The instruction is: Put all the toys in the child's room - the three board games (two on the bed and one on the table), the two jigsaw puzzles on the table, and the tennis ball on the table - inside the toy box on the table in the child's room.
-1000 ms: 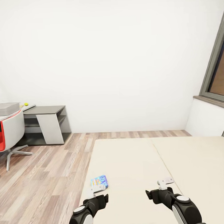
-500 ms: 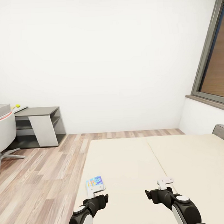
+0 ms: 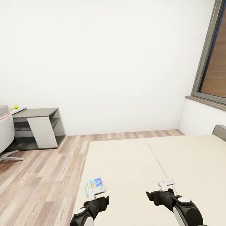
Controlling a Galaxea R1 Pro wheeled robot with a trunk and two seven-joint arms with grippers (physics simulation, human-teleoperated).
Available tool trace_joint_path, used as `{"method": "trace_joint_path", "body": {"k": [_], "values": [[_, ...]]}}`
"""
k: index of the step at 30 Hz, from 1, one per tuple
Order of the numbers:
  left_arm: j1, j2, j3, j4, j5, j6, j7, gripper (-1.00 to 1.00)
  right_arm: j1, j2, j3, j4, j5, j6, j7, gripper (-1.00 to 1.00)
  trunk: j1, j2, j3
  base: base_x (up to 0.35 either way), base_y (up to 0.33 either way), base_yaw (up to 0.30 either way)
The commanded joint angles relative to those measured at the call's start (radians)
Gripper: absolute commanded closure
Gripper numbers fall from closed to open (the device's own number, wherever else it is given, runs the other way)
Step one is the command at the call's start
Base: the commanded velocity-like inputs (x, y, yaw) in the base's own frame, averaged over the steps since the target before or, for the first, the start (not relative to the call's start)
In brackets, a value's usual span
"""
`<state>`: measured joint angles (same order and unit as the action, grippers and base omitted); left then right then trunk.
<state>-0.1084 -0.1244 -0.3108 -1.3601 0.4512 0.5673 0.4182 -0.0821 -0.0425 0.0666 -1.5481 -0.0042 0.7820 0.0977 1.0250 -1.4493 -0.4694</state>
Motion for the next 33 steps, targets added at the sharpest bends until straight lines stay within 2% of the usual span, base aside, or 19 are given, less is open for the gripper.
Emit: {"method": "trace_joint_path", "body": {"k": [1, 33], "values": [[-0.001, 0.000, -0.001, 0.000, 0.011, 0.002, 0.010, -1.00, -0.001, -0.001, 0.000, -0.001, 0.000, 0.005, 0.002, -1.00, 0.000, -0.001, -0.001, 0.000, 0.000, -0.011], [-0.002, 0.000, -0.001, 0.007, 0.011, 0.002, 0.010, -1.00, -0.001, 0.000, -0.001, -0.001, 0.000, 0.005, 0.002, -1.00, 0.000, -0.001, -0.001, 0.000, -0.017, -0.002]]}}
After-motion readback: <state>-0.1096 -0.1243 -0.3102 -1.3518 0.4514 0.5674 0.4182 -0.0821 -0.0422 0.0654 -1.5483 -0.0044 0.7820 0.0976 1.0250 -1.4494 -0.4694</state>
